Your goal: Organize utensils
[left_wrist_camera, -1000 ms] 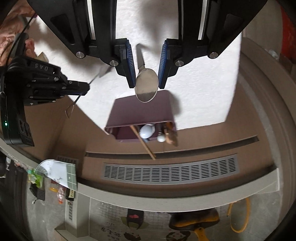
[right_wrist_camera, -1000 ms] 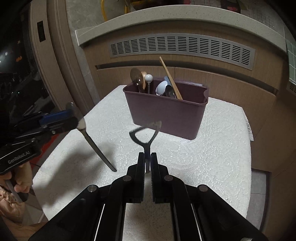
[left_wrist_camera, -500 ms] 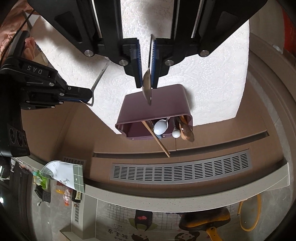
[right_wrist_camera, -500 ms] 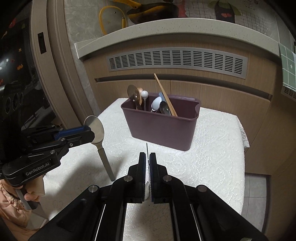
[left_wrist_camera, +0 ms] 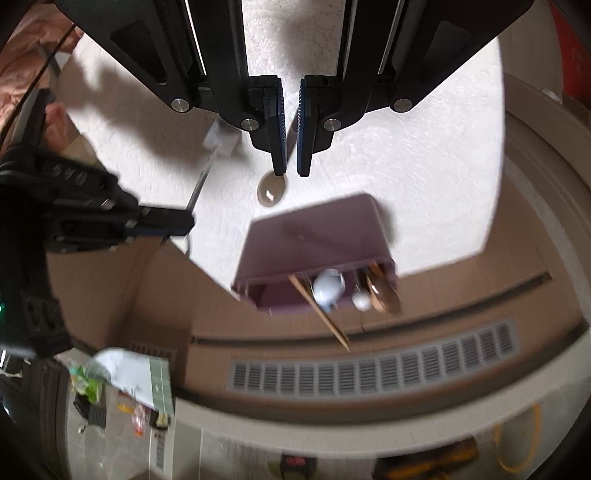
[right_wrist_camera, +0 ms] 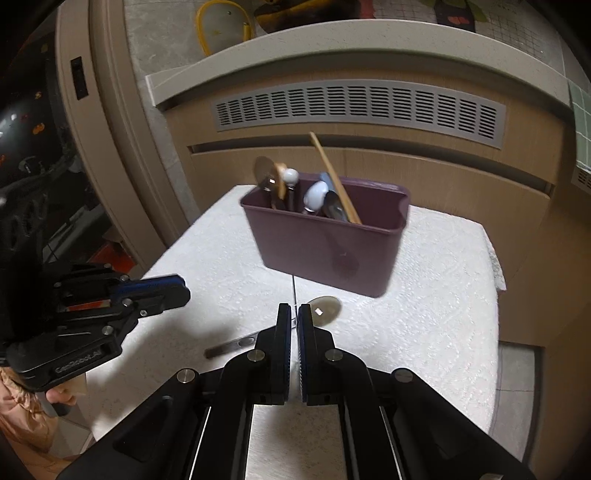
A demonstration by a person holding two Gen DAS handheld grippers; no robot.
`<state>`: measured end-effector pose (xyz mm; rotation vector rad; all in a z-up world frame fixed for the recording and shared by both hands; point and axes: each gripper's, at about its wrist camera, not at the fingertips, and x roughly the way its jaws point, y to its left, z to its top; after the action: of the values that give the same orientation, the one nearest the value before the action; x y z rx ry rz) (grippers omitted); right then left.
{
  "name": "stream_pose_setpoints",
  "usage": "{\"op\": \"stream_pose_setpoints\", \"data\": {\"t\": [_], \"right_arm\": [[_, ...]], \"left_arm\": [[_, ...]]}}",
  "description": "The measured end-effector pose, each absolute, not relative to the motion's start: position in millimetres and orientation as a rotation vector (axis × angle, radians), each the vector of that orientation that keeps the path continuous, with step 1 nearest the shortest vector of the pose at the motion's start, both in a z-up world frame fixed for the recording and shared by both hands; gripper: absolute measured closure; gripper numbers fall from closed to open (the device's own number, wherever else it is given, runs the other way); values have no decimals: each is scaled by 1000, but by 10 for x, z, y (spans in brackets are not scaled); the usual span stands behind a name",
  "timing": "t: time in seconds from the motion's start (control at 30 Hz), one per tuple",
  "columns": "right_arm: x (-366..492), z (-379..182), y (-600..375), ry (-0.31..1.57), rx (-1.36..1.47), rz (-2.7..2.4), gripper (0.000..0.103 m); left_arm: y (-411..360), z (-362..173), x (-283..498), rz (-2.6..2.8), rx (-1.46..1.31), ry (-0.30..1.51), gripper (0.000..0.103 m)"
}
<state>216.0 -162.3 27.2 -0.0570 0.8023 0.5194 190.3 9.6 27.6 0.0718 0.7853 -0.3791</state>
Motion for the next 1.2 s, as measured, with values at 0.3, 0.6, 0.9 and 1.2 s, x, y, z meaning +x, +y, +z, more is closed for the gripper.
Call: {"op": "stream_pose_setpoints", "data": {"t": [0.3, 0.6, 0.9, 1.2], "right_arm": [[2329, 94, -1948, 849, 39, 489, 100], [2546, -2, -2002, 864, 89, 503, 99], [2389, 517, -1983, 736, 48, 486, 100], [2487, 1934, -1841, 469, -102, 439, 100]], "left_arm": [[-361, -366, 2789, -517, 170, 1019, 57], [-737, -596, 3006, -476, 239, 988, 69], [-194, 502, 2216, -439, 47, 663, 69], [137, 1979, 2359, -363, 8, 287, 69]]}}
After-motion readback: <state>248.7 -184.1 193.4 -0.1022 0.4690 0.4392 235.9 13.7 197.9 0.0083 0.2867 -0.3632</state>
